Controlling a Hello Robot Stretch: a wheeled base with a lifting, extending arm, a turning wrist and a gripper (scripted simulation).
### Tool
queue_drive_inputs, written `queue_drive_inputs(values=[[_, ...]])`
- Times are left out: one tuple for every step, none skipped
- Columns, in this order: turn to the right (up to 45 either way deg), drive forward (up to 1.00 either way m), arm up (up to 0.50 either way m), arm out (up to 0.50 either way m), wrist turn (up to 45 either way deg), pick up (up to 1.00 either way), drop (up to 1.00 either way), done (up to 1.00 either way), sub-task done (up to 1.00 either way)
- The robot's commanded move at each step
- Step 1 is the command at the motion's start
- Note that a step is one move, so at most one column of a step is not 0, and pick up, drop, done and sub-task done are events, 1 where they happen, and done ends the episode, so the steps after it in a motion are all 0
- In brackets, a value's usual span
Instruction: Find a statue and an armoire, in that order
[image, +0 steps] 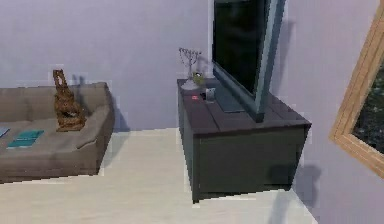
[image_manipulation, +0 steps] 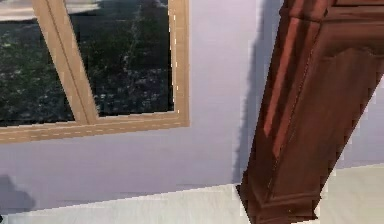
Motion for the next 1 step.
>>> queue_drive_inputs(values=[[0.0,0.10,0.00,0.00,0.0,0.00,0.00,0.00,0.00]])
